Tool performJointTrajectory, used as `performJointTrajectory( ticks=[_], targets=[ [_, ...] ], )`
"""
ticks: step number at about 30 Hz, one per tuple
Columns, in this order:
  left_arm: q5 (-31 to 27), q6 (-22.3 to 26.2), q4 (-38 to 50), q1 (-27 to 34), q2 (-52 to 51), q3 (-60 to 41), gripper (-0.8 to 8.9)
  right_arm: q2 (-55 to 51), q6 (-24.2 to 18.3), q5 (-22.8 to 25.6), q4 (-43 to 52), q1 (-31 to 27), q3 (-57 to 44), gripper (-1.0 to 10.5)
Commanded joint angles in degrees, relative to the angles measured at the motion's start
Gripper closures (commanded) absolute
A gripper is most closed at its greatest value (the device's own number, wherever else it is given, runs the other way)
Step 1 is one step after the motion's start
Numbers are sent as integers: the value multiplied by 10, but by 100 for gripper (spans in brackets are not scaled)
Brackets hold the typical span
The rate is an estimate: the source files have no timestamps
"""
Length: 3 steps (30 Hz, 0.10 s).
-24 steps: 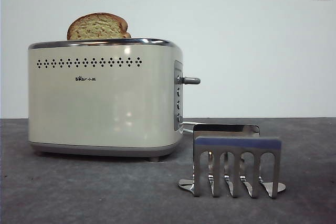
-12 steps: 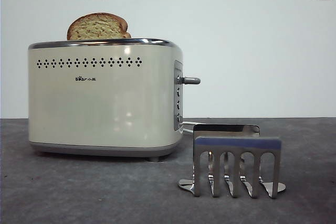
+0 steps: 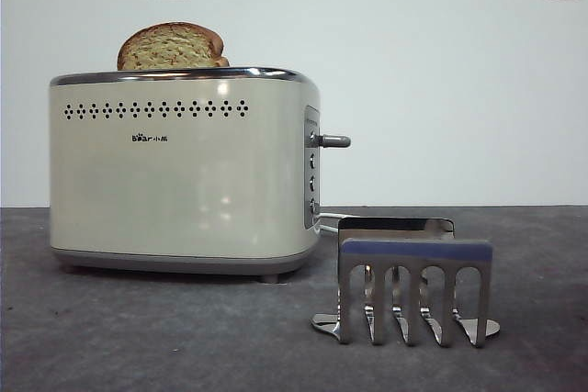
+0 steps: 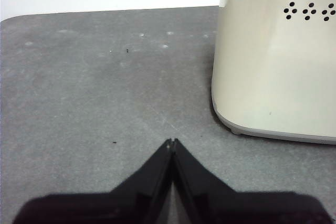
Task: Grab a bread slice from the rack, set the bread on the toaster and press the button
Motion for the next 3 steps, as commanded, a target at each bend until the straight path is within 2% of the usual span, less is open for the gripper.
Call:
performJointTrajectory(
  ticks=[1,3],
  targets=[
    [0,-3,3,2,1,-6,817,0,7,0,-1,0,-3,946],
    [0,-3,3,2,1,-6,817,0,7,0,-1,0,-3,946]
  ],
)
